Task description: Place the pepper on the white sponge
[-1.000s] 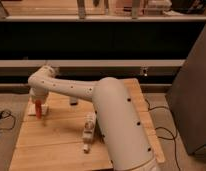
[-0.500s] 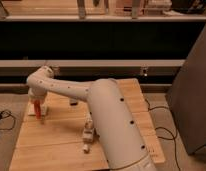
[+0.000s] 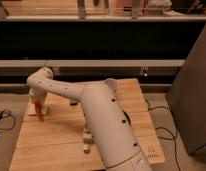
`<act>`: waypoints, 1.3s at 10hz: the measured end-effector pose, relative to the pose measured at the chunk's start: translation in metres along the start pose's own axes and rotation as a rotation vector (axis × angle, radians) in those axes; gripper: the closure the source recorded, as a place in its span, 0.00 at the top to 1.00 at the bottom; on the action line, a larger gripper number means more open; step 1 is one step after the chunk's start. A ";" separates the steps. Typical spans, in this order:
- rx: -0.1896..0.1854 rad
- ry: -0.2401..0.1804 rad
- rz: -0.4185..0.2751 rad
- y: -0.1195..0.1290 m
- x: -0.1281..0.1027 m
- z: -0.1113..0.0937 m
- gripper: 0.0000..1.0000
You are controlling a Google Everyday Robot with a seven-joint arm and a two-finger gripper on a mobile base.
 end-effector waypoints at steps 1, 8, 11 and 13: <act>-0.003 -0.004 0.000 0.003 0.001 0.005 0.00; -0.025 0.014 -0.038 0.008 0.009 0.004 0.60; -0.026 0.026 -0.047 0.007 0.011 0.001 0.80; -0.028 0.031 -0.050 0.006 0.012 0.000 0.80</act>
